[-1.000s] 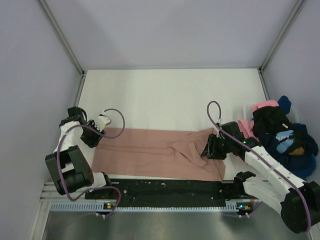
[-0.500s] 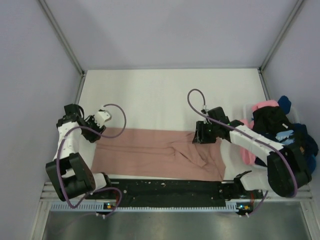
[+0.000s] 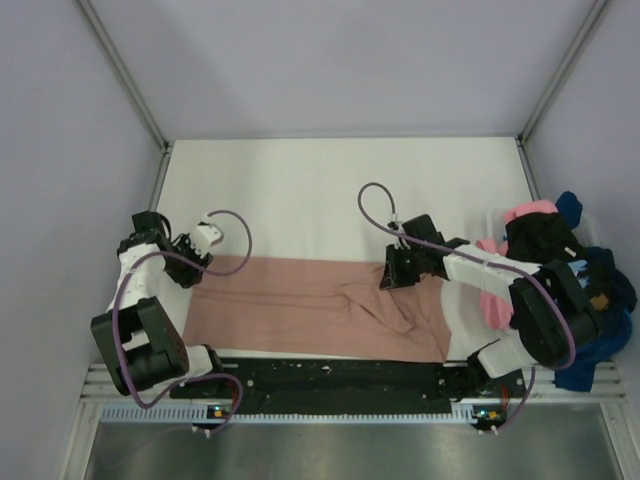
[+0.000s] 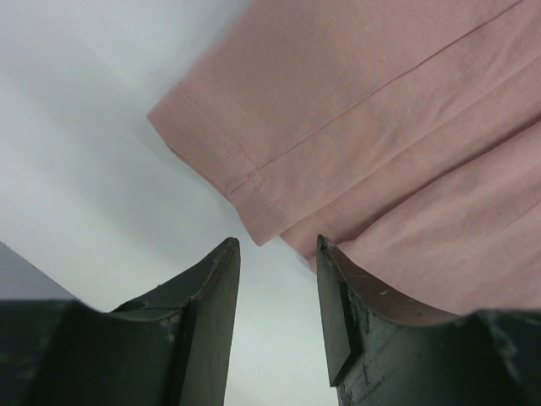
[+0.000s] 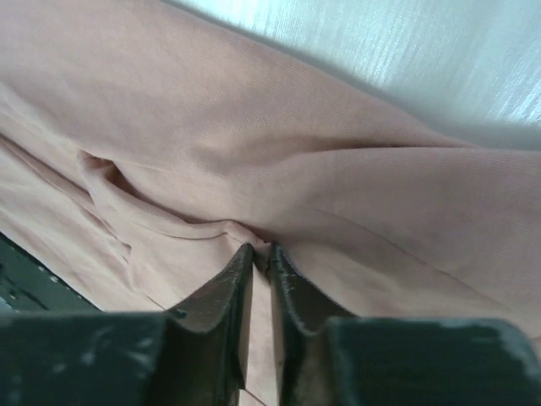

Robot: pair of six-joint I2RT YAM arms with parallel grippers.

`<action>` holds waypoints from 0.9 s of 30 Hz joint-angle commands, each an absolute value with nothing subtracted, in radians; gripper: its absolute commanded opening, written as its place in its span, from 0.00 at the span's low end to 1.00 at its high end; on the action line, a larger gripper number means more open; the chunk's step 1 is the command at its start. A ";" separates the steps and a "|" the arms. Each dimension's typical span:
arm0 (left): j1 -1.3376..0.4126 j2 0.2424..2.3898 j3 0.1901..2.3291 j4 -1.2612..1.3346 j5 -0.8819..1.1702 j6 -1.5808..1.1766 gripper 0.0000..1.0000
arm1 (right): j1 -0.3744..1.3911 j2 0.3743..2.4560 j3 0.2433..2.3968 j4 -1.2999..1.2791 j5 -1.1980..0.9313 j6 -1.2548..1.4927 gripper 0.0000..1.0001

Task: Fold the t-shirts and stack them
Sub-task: Fold the other side of the tshirt into a rectangle, then rotate the tshirt 75 degrees

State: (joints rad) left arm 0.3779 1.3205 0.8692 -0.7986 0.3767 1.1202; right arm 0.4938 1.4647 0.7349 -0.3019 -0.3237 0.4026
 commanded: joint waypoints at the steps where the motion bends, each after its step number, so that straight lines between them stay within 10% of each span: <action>1: 0.377 1.328 0.884 -0.779 0.383 1.103 0.46 | 0.512 1.480 0.772 -0.247 -0.359 0.396 0.05; 20: 0.377 1.345 0.897 -0.775 0.351 1.095 0.45 | 0.854 1.359 0.744 -0.328 -0.370 0.551 0.00; 27: 0.377 1.355 0.894 -0.770 0.322 1.098 0.45 | 0.957 1.469 0.811 -0.327 -0.437 0.540 0.21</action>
State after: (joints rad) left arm 0.3775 1.3441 0.8696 -0.7853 0.3347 1.0985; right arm 0.8959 1.4281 0.7414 -0.3416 -0.3813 0.5381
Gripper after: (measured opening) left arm 0.457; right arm 0.149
